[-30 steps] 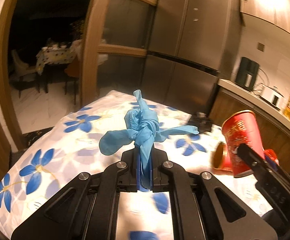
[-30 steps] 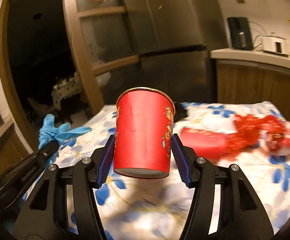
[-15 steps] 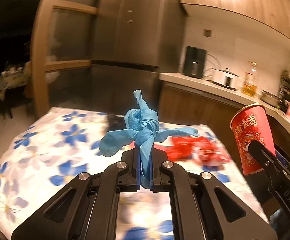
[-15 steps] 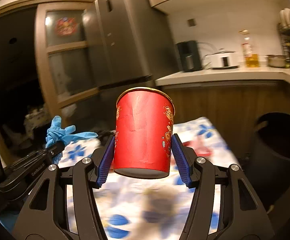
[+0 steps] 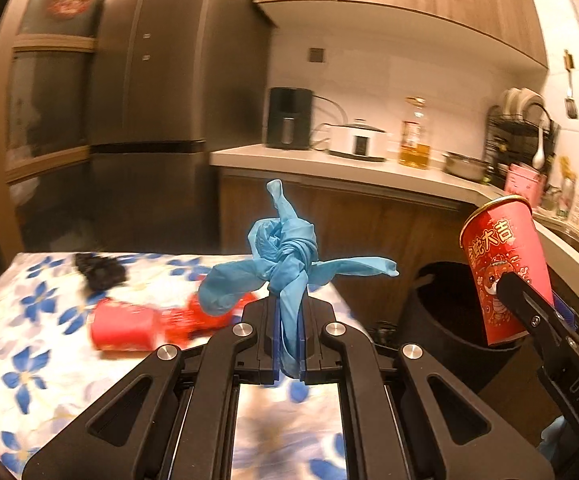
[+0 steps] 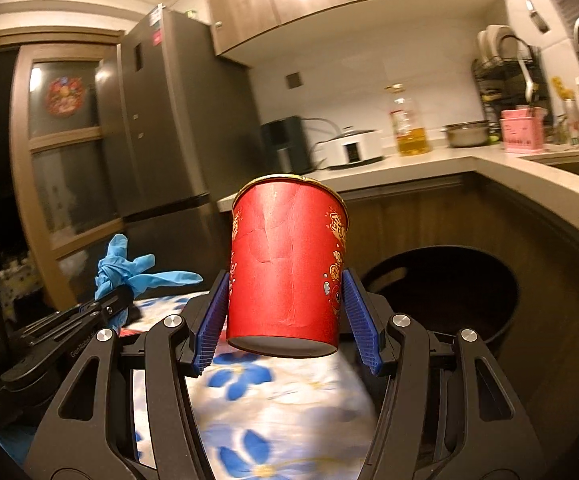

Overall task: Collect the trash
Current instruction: 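Carry the blue glove and red cup over the black bin with both tools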

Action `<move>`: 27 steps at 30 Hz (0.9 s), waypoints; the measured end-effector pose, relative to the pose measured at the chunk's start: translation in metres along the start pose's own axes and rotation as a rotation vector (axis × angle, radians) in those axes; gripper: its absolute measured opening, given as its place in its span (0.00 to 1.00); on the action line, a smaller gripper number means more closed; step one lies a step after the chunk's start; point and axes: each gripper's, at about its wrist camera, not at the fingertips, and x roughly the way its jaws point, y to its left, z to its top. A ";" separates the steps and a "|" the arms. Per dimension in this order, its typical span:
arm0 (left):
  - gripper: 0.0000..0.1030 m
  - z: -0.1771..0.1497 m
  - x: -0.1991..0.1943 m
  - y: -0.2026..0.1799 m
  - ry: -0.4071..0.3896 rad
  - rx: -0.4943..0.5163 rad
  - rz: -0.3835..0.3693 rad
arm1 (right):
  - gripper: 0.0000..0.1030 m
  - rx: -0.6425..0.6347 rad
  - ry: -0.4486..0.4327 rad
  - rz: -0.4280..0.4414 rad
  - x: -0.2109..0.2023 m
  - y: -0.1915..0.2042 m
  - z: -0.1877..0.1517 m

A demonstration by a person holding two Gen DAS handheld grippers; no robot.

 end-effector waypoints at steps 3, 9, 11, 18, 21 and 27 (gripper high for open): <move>0.06 0.000 0.011 -0.020 0.005 0.009 -0.042 | 0.54 -0.005 -0.020 -0.054 -0.004 -0.020 0.001; 0.06 0.000 0.033 -0.063 0.024 0.031 -0.110 | 0.54 -0.002 -0.035 -0.133 0.000 -0.052 0.002; 0.06 -0.001 0.039 -0.075 0.028 0.036 -0.127 | 0.54 -0.002 -0.037 -0.157 0.001 -0.062 0.002; 0.06 -0.004 0.058 -0.107 0.051 0.043 -0.171 | 0.54 0.003 -0.050 -0.234 0.007 -0.092 0.002; 0.06 -0.005 0.067 -0.114 0.059 0.030 -0.197 | 0.54 -0.005 -0.052 -0.252 0.011 -0.097 0.001; 0.06 -0.014 0.083 -0.129 0.081 0.020 -0.242 | 0.55 -0.025 -0.040 -0.292 0.019 -0.108 -0.005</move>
